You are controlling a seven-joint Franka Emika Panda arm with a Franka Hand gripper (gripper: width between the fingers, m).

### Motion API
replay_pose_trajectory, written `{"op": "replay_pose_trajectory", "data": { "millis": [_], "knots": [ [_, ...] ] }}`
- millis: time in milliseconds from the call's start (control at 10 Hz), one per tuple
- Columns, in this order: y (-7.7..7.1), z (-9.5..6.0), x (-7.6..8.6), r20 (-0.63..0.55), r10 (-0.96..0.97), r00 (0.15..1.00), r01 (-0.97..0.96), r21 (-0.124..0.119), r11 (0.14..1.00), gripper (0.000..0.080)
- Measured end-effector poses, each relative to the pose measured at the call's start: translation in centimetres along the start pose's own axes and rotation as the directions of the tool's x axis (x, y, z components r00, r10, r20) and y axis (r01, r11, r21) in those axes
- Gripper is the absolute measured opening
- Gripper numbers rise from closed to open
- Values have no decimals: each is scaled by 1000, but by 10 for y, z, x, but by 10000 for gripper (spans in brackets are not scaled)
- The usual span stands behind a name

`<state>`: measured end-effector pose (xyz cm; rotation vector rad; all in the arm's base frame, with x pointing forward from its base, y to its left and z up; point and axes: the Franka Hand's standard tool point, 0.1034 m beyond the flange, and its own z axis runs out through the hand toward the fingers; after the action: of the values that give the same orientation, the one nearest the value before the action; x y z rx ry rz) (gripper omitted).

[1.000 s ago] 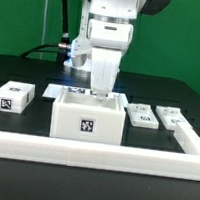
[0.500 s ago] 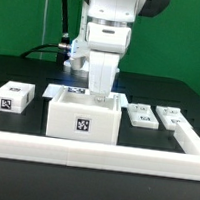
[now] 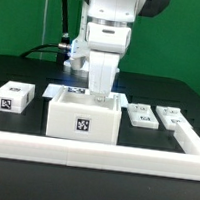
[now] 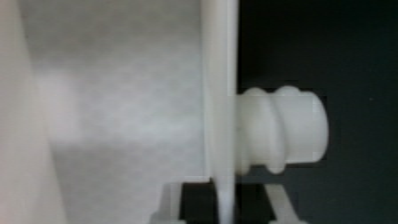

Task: Assemble cabinet

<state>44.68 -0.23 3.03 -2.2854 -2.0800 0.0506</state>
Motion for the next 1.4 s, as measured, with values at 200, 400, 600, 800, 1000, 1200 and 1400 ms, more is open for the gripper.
{"op": "replay_pose_trajectory", "data": {
  "millis": [200, 400, 600, 800, 1000, 1200, 1400],
  "knots": [
    [5, -1, 9, -4, -10, 1000, 10, -5, 1000, 35],
    [12, 0, 29, -13, -33, 999, 32, -10, 999, 35],
    [16, -1, 30, -20, -24, 1000, 23, -34, 999, 35],
    [15, -1, 28, -19, -22, 1000, 21, -34, 999, 35],
    [19, -1, 30, -20, -31, 999, 30, -38, 999, 35],
    [24, -1, 50, -27, -59, 998, 58, -38, 998, 35],
    [24, -2, 77, -34, -24, 999, 23, -39, 999, 35]
  ]
}}
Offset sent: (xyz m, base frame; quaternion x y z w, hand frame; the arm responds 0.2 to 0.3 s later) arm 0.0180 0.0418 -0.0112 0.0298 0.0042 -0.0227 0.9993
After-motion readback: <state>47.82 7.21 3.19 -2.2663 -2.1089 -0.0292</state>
